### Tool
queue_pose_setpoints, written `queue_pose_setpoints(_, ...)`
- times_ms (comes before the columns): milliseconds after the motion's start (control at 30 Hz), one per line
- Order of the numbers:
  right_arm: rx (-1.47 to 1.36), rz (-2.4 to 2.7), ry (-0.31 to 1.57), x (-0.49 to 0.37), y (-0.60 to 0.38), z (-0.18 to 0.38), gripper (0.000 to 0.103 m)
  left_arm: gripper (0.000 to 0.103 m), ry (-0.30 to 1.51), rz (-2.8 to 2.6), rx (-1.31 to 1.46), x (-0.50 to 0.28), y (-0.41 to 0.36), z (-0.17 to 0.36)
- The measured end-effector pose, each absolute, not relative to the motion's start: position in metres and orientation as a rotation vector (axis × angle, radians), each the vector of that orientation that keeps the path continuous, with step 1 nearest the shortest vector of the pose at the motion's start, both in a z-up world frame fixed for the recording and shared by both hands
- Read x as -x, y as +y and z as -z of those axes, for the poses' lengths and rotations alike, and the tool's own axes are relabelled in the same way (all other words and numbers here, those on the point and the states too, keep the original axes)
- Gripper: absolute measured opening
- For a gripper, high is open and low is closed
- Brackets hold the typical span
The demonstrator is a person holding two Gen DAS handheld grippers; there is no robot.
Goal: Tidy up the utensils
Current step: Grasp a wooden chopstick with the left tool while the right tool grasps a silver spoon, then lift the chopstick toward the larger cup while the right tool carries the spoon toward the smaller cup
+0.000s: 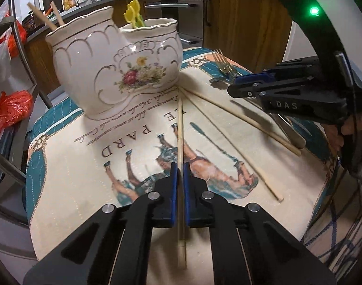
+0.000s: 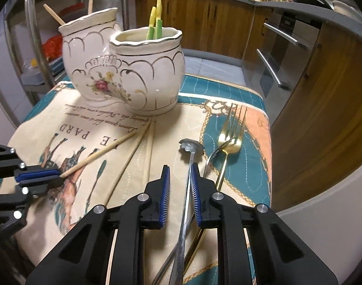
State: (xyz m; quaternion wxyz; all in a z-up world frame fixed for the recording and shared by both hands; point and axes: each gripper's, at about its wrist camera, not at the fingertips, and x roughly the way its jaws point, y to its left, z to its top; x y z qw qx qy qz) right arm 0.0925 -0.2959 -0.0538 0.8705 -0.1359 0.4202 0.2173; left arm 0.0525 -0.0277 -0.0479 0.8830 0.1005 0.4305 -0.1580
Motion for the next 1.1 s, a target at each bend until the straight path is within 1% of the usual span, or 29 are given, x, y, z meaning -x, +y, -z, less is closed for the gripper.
queue_pose_setpoints(167,0.306,-0.428,0.900,-0.103,-0.289,0.058,0.019,0.005,0.910,0.340,-0.214,-0.047,-0.015,0.044)
queue_pose_setpoints(267,0.305,-0.428,0.912,-0.108,-0.287,0.060,0.013,0.005,0.923,0.344,-0.203,-0.048,-0.007,0.042)
queue_pose_setpoints(300,0.303,-0.427,0.912,-0.106,-0.286,0.061,0.005,0.005,0.927,0.345,-0.192,-0.049,-0.004,0.041)
queue_pose_setpoints(333,0.300,-0.430,0.913,-0.107,-0.285,0.061,0.004,0.006,0.935,0.347,-0.181,-0.048,-0.001,0.040)
queue_pose_setpoints(600,0.261,-0.467,0.835,-0.096,-0.288,0.044,0.004,0.006,0.938,0.332,-0.161,-0.058,-0.006,0.045)
queue_pose_setpoints(800,0.214,-0.500,0.708,-0.073,-0.300,0.018,0.004,0.005,0.906,0.361,-0.153,-0.056,-0.008,0.043)
queue_pose_setpoints(900,0.191,-0.514,0.651,-0.062,-0.307,0.006,0.004,0.005,0.863,0.383,-0.144,-0.053,-0.007,0.035)
queue_pose_setpoints(1100,0.144,-0.542,0.537,-0.046,-0.321,-0.014,0.004,0.005,0.720,0.412,-0.155,-0.037,-0.005,0.011)
